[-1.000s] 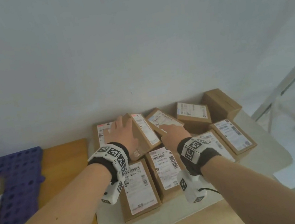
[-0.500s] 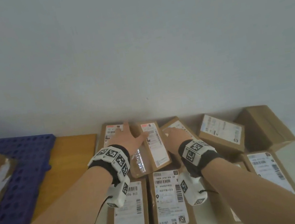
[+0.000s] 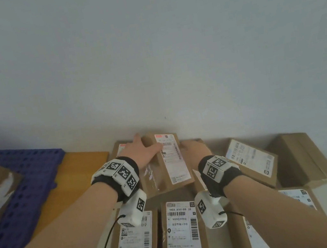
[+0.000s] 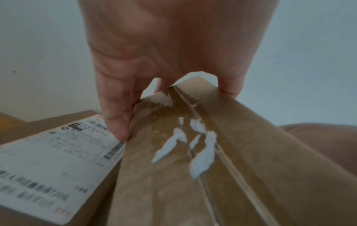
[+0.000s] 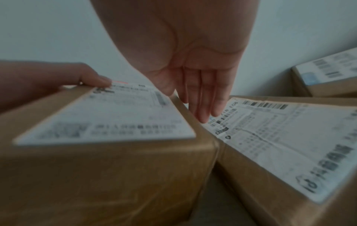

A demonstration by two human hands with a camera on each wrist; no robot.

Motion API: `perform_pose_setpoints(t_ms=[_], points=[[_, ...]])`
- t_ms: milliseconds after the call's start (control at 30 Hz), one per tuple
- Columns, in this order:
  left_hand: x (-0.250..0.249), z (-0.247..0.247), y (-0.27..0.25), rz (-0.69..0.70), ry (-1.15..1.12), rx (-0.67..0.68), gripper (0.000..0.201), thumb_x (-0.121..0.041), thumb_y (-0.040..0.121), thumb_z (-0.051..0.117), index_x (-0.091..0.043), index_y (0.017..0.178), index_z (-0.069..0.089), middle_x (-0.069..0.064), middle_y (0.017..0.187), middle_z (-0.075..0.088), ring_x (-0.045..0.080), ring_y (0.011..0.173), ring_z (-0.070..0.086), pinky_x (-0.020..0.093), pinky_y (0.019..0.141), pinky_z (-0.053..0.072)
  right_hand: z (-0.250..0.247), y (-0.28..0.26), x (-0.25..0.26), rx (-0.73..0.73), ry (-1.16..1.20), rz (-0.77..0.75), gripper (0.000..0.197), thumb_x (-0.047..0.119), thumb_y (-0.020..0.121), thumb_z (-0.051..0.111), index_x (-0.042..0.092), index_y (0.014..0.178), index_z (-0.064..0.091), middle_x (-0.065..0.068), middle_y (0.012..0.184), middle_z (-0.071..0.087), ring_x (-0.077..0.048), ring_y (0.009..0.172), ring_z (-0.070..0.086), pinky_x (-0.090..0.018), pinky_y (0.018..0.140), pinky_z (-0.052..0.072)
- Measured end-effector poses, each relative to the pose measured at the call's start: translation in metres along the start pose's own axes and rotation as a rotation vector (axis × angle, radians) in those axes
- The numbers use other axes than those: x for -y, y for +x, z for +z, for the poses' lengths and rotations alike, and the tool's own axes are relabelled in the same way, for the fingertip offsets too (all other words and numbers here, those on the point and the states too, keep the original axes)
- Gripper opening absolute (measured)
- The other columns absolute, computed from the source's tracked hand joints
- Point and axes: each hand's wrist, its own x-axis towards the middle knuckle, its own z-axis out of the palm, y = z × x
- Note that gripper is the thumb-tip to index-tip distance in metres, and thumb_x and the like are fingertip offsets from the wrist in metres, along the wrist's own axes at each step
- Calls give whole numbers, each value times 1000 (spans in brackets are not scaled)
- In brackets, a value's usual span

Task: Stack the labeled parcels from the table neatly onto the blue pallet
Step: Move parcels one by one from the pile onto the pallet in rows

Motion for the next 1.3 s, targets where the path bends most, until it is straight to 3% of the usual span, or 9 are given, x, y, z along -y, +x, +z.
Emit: perform_pose_setpoints(t_ms=[133, 267, 333, 467, 567, 667, 900, 1167, 1300], points=[[0, -18, -4, 27, -178, -31, 78, -60, 82, 53, -23, 144, 22, 7, 133, 53, 28, 108, 56, 40, 93, 50, -6, -5, 11, -36, 123, 28, 36, 32, 101, 24, 13, 88, 52, -2, 85, 55, -23, 84, 56, -27, 69, 38], [4, -32, -12, 79, -250, -87, 75, -51, 91, 48, -17, 149, 14, 8, 144, 44, 30, 124, 49, 36, 101, 37, -10, -15, 27, -60, 259, 40, 35, 38, 100, 31, 14, 88, 53, -1, 85, 58, -20, 76, 53, -24, 57, 35], [10, -37, -14, 100, -270, -62, 70, -50, 93, 44, -15, 148, 17, 7, 142, 47, 29, 122, 51, 36, 102, 38, -11, -22, 38, -86, 301, 33, 31, 36, 99, 34, 16, 89, 55, 3, 80, 58, -15, 69, 54, -22, 55, 38], [25, -43, -21, 128, -339, -3, 61, -45, 93, 48, -15, 142, 26, 6, 128, 59, 25, 107, 61, 34, 88, 49, -4, -34, 59, -130, 394, 30, 26, 35, 96, 39, 17, 95, 58, 2, 89, 64, -18, 79, 60, -33, 77, 55], [37, -51, -28, 155, -363, -7, 63, -42, 94, 49, -16, 145, 22, 5, 126, 60, 23, 102, 63, 31, 80, 50, 4, -47, 73, -140, 473, 41, 27, 35, 95, 44, 20, 111, 60, 1, 105, 67, -17, 90, 64, -32, 81, 54], [50, -60, -35, 200, -410, -31, 56, -40, 94, 50, -20, 142, 28, 3, 127, 60, 23, 100, 63, 31, 80, 49, 13, -59, 88, -173, 545, 65, 37, 37, 91, 51, 24, 126, 56, 3, 117, 66, -20, 104, 64, -40, 92, 53], [72, -62, -50, 286, -487, -1, 47, -44, 92, 52, -19, 131, 41, 0, 123, 62, 21, 100, 64, 38, 86, 54, 39, -82, 104, -283, 754, 147, 59, 42, 75, 60, 28, 131, 52, 2, 121, 65, -18, 104, 63, -44, 92, 53], [94, -52, -74, 369, -457, 91, 41, -45, 92, 51, -23, 126, 47, -5, 115, 65, 14, 92, 66, 35, 80, 56, 67, -129, 103, -338, 917, 189, 47, 20, 88, 61, 17, 134, 51, -2, 117, 66, -19, 102, 65, -34, 81, 57], [105, -56, -93, 403, -430, 75, 39, -47, 91, 51, -24, 123, 50, -8, 112, 66, 13, 91, 67, 37, 82, 56, 80, -147, 109, -351, 944, 193, 48, 18, 88, 61, 16, 135, 50, -3, 114, 67, -21, 101, 67, -43, 87, 56]])
